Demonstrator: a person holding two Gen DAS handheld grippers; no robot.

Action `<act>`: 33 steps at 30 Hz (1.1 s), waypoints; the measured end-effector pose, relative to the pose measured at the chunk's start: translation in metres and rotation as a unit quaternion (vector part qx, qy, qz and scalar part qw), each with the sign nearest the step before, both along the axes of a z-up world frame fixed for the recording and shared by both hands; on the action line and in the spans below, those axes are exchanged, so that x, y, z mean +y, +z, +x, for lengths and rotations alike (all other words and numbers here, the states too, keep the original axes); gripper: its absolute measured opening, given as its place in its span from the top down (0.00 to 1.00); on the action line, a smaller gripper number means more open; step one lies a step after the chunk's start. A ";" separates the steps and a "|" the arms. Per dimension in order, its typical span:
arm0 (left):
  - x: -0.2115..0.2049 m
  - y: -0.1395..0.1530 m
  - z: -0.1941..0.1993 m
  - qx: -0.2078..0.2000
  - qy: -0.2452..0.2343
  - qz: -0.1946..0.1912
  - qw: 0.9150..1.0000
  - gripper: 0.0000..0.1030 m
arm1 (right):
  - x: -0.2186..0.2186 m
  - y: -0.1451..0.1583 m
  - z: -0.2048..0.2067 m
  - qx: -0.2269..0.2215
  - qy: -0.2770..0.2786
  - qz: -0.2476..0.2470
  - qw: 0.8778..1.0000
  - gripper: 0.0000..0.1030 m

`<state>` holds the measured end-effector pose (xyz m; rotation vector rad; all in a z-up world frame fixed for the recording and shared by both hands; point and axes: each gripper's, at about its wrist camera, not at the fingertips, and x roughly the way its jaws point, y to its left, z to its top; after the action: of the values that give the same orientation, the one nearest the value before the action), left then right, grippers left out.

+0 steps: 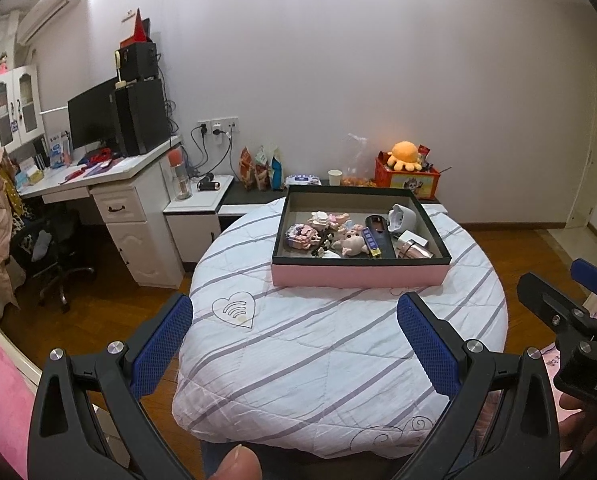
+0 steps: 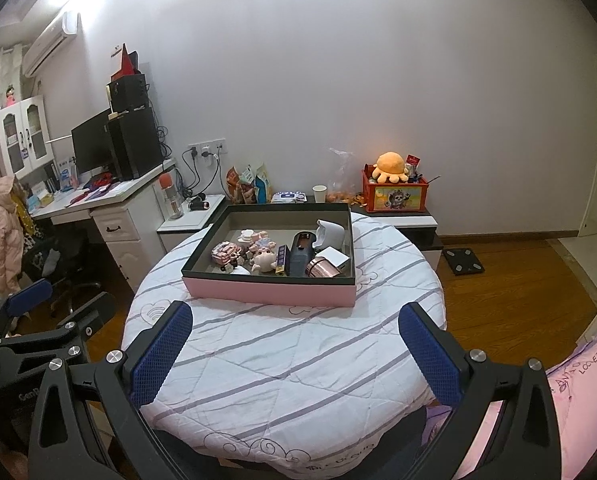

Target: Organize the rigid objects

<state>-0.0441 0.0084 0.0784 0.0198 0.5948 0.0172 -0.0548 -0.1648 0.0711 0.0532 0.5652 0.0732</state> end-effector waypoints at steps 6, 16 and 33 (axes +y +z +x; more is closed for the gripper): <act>-0.001 0.000 0.001 0.000 -0.001 0.001 1.000 0.00 | -0.001 -0.002 0.002 0.002 -0.002 0.001 1.000 0.00; -0.001 -0.001 0.003 0.001 -0.001 0.004 1.000 0.00 | -0.001 -0.003 0.003 0.002 0.000 0.001 1.000 0.00; -0.001 -0.006 0.006 0.008 0.001 0.008 1.000 0.00 | -0.001 -0.003 0.004 0.002 0.000 0.001 1.000 0.00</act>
<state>-0.0383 0.0077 0.0720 0.0357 0.6108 0.0242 -0.0509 -0.1657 0.0681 0.0556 0.5691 0.0740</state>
